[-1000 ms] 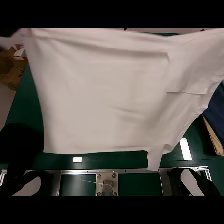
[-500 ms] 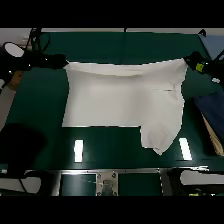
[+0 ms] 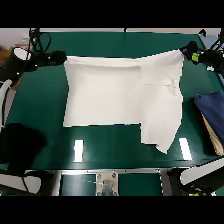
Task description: Fold the shirts.
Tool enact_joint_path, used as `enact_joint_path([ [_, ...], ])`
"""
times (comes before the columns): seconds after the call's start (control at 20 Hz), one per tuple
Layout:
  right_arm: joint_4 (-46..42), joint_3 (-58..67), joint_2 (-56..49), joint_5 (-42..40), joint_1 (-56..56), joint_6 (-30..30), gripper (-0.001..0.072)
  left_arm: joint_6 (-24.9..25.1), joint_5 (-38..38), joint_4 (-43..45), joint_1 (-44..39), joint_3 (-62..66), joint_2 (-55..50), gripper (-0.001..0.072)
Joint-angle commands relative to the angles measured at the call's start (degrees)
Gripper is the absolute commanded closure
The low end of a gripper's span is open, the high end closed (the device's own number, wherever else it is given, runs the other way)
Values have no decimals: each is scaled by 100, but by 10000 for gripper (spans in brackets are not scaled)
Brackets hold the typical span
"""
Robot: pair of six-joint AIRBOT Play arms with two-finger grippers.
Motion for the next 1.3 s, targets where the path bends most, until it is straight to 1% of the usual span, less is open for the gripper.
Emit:
enact_joint_path([
  [0.0,7,240,-76,59,-55,48,692,7,184,-149,2,151,-11,683],
  [0.1,-90,236,-85,264,-55,55,693,4,151,-144,2,192,-26,683],
  [0.15,-321,236,-92,455,-55,151,693,2,-7,-125,2,186,-61,683],
  [0.3,-1735,177,-92,1121,-103,916,694,-26,-951,240,2,173,-310,683],
  [0.45,-2800,109,-87,1943,-262,1261,695,-450,-1755,925,2,162,-509,683],
  [0.55,-3241,-33,-87,2323,-334,1296,695,-732,-2085,1342,2,155,-568,683],
  [0.7,-3407,-479,-87,2365,-341,1292,695,-815,-2308,1502,0,79,-678,683],
  [0.9,-3405,-1045,-90,2083,-334,1292,695,-905,-2400,1480,0,-90,-951,683],
  [1.15,-3405,-1357,-90,1941,-337,1292,693,-988,-2708,1486,2,-111,-1165,683],
  [1.2,-3403,-1340,-83,1985,-341,1294,657,-1040,-2736,1480,2,-101,-1163,682],
  [1.25,-3407,-1268,-83,2100,-356,1296,418,-1126,-2861,1484,2,-48,-1163,622],
])
